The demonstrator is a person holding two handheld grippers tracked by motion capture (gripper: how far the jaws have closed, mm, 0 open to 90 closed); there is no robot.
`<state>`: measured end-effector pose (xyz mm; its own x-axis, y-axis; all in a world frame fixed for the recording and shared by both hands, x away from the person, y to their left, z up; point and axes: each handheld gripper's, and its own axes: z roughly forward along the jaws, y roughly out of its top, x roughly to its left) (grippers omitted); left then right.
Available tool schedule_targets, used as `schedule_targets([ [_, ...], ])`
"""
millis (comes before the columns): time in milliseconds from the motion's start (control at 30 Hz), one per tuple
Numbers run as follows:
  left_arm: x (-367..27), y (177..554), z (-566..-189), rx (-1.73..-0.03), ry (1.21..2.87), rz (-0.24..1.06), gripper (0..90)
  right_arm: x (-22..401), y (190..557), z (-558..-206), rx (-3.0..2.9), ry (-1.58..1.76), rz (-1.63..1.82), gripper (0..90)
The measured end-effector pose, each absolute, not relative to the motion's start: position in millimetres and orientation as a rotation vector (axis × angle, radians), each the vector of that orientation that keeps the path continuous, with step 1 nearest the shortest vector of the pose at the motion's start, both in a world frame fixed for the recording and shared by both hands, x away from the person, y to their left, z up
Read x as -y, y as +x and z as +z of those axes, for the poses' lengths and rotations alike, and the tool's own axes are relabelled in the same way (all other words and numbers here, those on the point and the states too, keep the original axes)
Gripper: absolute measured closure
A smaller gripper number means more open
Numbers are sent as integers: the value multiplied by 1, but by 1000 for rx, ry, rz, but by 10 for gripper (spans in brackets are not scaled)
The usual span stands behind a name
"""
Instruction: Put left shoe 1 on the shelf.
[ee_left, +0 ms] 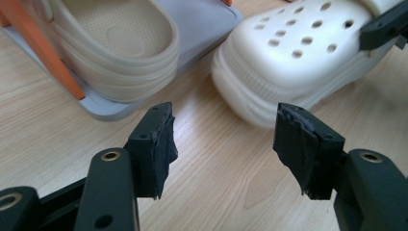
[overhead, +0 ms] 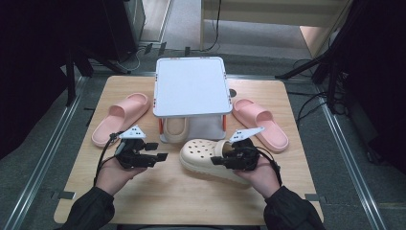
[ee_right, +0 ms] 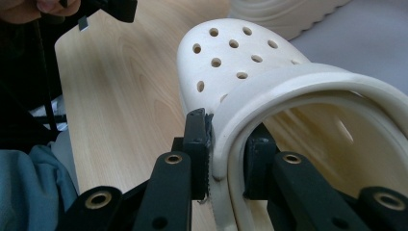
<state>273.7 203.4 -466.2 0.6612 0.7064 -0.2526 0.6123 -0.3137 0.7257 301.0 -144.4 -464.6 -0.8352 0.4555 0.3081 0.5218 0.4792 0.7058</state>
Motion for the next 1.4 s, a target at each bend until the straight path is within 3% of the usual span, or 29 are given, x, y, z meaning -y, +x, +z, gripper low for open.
schedule_targets([
  [200,-204,270,-467,-1045,2022,136,405,124,303,-476,2673,-835,-1233,761],
  [333,-203,267,-463,-1064,1990,87,529,121,303,-478,2678,-819,-1221,745],
  [400,-200,265,-462,-1046,1991,87,612,123,302,-477,2674,-807,-1234,684],
  [633,-191,262,-461,-1026,2017,91,722,139,296,-464,2681,-781,-1307,591],
  [700,-188,262,-462,-1021,2018,89,745,147,295,-458,2661,-781,-1377,623],
  [900,-174,260,-471,-1029,2021,72,792,163,309,-453,2612,-885,-1446,840],
  [1233,-149,256,-493,-1016,2076,53,829,158,352,-468,2679,-984,-1373,879],
  [1400,-145,259,-499,-1017,2092,65,815,158,354,-475,2633,-997,-1381,881],
])
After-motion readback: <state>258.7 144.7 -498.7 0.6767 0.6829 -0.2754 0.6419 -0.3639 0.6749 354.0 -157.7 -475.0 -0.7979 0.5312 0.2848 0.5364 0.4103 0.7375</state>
